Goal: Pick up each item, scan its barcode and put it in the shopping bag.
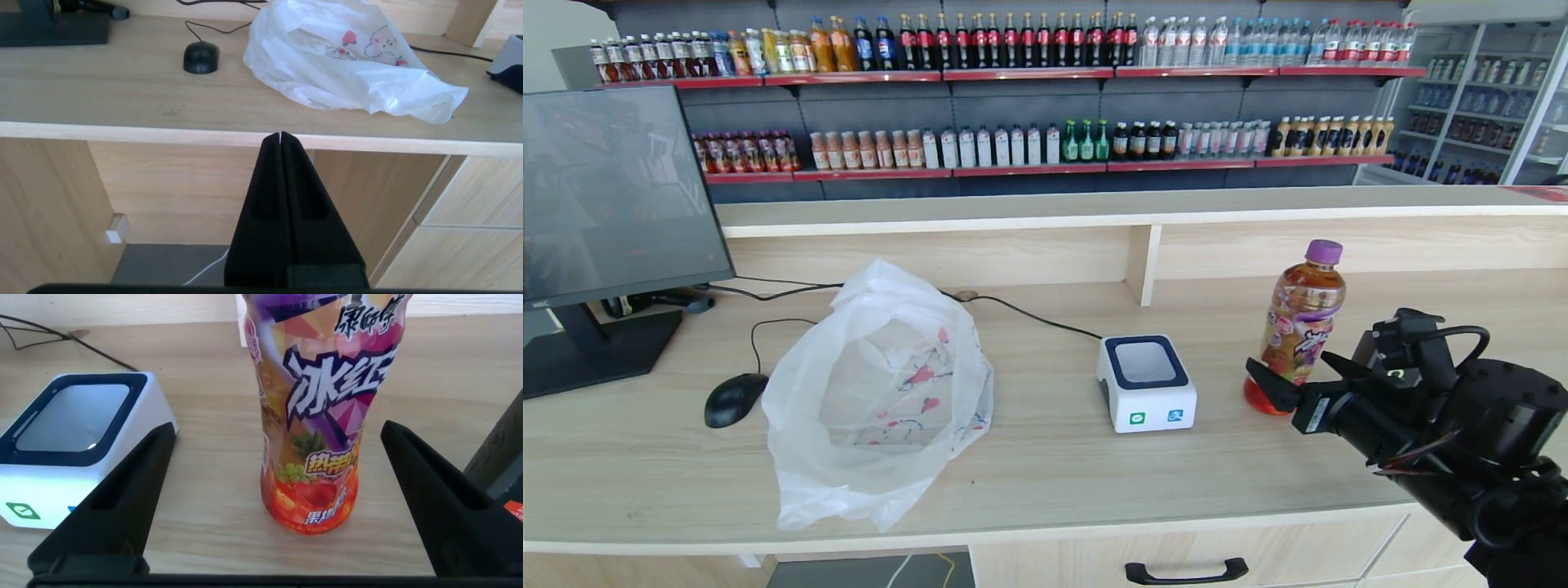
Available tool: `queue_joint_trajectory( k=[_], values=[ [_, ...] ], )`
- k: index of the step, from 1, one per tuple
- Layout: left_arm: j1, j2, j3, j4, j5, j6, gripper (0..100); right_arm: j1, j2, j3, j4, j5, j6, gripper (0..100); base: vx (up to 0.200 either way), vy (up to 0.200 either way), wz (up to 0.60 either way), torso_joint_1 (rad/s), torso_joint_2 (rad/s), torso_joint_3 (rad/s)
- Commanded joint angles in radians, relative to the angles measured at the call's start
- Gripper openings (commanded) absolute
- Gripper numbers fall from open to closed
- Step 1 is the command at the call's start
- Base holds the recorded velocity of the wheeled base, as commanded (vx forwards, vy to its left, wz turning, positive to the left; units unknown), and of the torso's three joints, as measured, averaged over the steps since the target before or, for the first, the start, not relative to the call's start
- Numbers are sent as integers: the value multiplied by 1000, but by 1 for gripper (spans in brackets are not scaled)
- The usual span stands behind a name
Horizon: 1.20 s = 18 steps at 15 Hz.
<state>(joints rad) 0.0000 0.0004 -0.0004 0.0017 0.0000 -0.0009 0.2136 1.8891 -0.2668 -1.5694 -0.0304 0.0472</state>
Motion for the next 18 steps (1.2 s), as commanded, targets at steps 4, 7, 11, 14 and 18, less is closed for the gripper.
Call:
queue_joint_trajectory(
  k=[4,7,11,14,18],
  values=[
    [0,0,-1,0,0,-1,0,-10,16,-43,-1,0,-6,100,0,0,0,0,0,0],
    [0,0,0,0,0,-1,0,-30,33,-71,-1,0,-26,100,0,0,0,0,0,0],
    [0,0,0,0,0,-1,0,-37,73,-114,-1,0,-44,100,0,0,0,0,0,0],
    [0,0,0,0,0,-1,0,-39,90,-146,-1,0,-43,100,0,0,0,0,0,0],
    [0,0,-1,0,0,-1,0,-39,133,-198,-1,1,-44,100,0,0,0,0,0,0]
  ],
)
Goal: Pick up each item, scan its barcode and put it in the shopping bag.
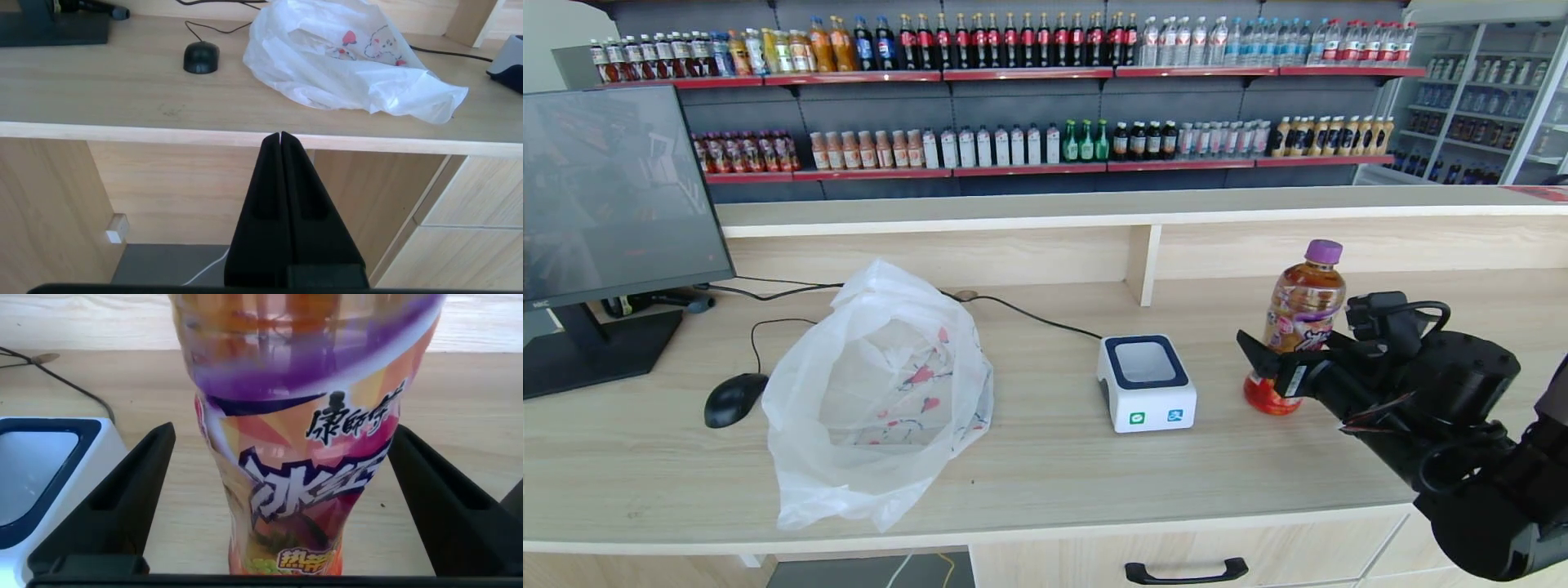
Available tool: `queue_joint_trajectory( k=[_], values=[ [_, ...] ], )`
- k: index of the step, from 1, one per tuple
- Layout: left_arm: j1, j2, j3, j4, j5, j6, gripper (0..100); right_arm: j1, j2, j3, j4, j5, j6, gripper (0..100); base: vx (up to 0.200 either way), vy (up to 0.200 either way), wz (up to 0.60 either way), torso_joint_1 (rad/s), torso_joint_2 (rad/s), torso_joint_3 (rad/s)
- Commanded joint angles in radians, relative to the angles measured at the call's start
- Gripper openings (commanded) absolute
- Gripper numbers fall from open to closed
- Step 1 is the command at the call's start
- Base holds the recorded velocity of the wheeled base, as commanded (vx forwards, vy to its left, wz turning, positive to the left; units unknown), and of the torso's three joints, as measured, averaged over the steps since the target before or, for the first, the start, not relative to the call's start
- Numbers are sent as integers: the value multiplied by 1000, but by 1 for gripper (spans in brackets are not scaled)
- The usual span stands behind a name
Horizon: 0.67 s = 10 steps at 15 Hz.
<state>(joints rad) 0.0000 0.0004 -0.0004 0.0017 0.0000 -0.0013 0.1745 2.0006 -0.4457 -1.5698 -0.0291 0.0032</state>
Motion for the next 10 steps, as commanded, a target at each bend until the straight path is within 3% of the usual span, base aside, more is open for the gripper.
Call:
queue_joint_trajectory(
  k=[1,10],
  values=[
    [0,0,0,0,0,0,0,-1,30,-30,-1,0,0,100,0,0,0,0,0,0],
    [0,0,0,0,0,0,0,-1,44,-60,-1,0,-5,100,0,0,0,0,0,0]
  ],
)
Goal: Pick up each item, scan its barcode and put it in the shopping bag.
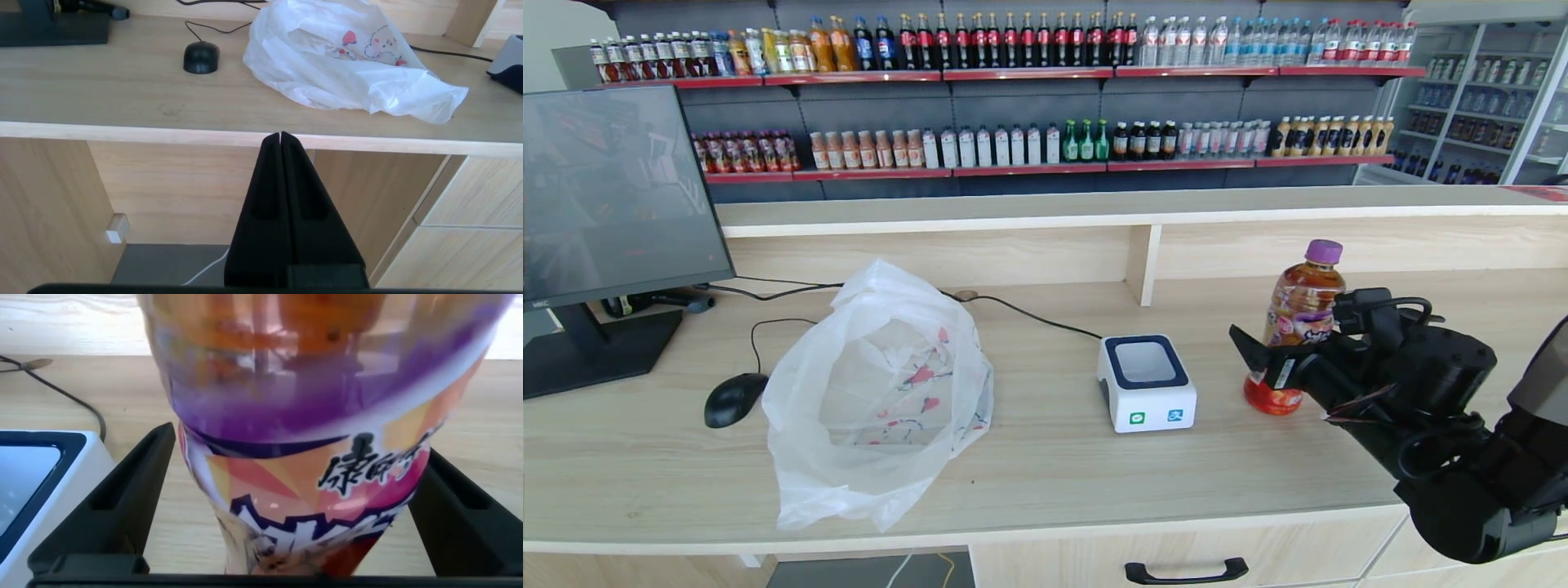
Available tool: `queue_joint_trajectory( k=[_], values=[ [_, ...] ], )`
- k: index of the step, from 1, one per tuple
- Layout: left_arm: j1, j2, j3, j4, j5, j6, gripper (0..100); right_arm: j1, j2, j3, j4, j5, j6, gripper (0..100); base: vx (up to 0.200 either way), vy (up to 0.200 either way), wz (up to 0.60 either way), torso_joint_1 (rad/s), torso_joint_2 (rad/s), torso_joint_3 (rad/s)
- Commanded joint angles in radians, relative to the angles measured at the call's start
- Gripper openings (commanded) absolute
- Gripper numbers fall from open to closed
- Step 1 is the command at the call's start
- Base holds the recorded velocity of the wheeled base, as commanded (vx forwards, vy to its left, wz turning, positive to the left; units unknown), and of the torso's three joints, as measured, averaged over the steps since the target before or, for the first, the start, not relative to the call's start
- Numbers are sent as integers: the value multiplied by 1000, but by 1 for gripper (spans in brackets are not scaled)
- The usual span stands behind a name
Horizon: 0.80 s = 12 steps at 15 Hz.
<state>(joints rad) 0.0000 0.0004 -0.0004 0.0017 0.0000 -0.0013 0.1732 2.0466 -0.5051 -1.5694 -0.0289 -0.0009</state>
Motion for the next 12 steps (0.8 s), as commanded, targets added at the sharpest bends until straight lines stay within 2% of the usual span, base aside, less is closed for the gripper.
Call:
queue_joint_trajectory(
  k=[1,3,4,12],
  values=[
    [0,0,-1,0,0,0,0,0,0,-3,-1,1,-1,100,0,0,0,0,0,0],
    [0,0,-1,0,0,0,0,0,0,-9,-1,0,-1,100,0,0,0,0,0,0],
    [0,0,-1,0,0,0,0,0,3,-12,-1,0,2,0,0,0,0,0,0,0],
    [0,0,0,0,0,0,0,2,-6,-12,-1,0,16,0,0,0,0,0,0,0]
  ],
)
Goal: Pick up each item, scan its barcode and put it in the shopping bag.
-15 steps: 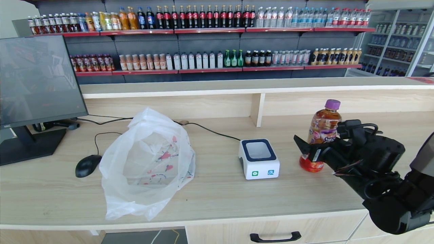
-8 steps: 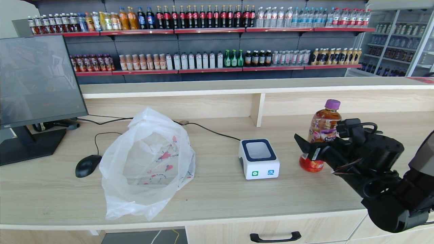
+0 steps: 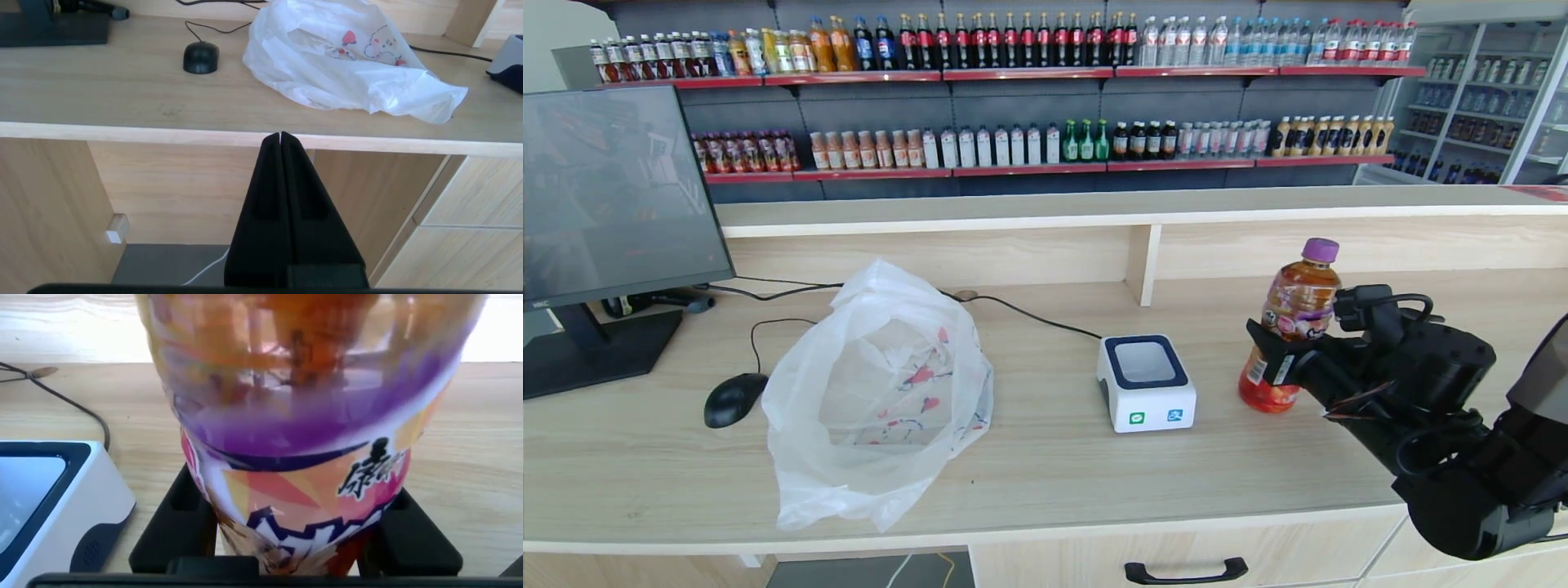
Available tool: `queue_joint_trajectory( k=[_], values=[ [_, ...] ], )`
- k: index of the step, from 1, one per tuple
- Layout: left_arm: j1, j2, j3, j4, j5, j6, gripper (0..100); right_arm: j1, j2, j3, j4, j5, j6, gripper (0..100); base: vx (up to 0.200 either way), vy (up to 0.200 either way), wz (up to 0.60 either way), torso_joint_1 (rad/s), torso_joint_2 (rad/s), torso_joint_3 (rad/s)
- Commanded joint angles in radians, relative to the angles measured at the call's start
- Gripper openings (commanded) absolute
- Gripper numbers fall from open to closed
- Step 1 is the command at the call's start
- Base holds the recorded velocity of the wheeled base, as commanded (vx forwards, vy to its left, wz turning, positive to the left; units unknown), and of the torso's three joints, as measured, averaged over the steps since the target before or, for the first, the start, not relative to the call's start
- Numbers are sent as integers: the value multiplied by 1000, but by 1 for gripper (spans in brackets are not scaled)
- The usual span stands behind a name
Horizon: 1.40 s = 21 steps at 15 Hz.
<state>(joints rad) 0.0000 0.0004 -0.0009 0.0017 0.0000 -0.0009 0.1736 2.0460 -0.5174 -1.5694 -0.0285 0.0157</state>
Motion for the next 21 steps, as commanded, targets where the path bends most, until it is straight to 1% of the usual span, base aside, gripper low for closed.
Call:
queue_joint_trajectory(
  k=[1,7,9,14,16,17,18,19,20,21],
  values=[
    [0,0,-1,0,0,-1,0,1,-10,0,-1,-1,1,0,0,0,0,0,0,0],
    [0,0,1,0,0,-1,0,4,-87,8,-1,-1,3,0,0,0,0,0,0,0],
    [0,0,-1,0,0,-1,0,35,-128,16,-1,-4,4,0,0,0,0,0,0,0],
    [-3,0,-1,0,0,-1,0,135,-314,128,-1,-1,0,0,0,0,0,0,0,0],
    [-2,0,1,0,0,-1,0,153,-379,174,-1,-1,-3,0,0,0,0,0,0,0],
    [-2,0,-1,0,0,-1,0,155,-444,257,-1,2,-17,0,0,0,0,0,0,0],
    [-2,0,1,0,0,-1,0,156,-486,286,-1,6,-26,0,0,0,0,0,0,0],
    [-2,0,-1,0,0,-1,0,165,-501,281,-1,10,-31,0,0,0,0,0,0,0],
    [-2,0,1,0,0,-1,0,202,-526,275,-1,32,-42,0,0,0,0,0,0,0],
    [-2,0,1,0,0,-1,0,221,-549,295,-1,35,-39,0,0,0,0,0,0,0]
  ],
)
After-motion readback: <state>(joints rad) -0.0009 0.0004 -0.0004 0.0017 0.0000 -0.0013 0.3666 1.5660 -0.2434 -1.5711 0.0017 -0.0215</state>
